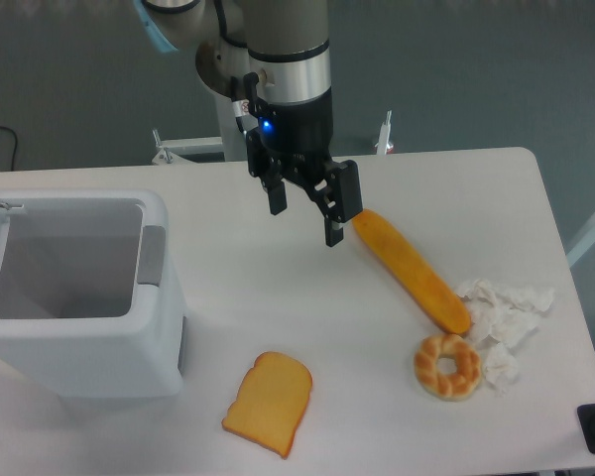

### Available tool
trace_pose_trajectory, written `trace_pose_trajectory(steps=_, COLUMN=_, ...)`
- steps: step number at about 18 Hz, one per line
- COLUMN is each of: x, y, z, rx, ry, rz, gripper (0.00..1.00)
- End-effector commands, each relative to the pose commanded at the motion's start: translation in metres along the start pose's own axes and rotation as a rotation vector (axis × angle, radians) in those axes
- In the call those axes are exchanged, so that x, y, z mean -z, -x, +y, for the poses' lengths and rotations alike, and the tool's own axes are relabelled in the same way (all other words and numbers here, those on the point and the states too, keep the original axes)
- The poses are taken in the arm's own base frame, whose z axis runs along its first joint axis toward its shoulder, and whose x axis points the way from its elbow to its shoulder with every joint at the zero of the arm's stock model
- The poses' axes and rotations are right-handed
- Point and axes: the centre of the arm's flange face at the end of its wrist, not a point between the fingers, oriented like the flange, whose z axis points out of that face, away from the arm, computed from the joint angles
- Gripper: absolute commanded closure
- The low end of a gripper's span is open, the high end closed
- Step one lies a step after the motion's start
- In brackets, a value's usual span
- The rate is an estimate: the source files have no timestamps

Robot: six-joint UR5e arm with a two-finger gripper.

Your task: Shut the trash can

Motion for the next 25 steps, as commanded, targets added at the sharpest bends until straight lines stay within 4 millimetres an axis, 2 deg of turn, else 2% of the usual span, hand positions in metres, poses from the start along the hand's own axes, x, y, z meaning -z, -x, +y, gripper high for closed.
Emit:
trace_pose_trajectory(steps=10, x=0.0, y=0.0, z=0.0, rx=0.004, ry=-0.002, rz=-0.001, gripper=0.0)
trace_pose_trajectory(steps=14, x=0.007, y=-0.002, z=-0.002, rx=0.029, ry=-0.012, rz=-0.01, gripper=0.0)
trace_pose_trajectory(steps=22, x=0.04, y=-0.004, z=-0.008, rx=0.393, ry=-0.071, rz=-0.042, gripper=0.0)
trace_pose_trajectory(steps=25, x=0.062, y=-0.007, z=-0.01, rx=0.475, ry=-0.096, rz=-0.069, gripper=0.0)
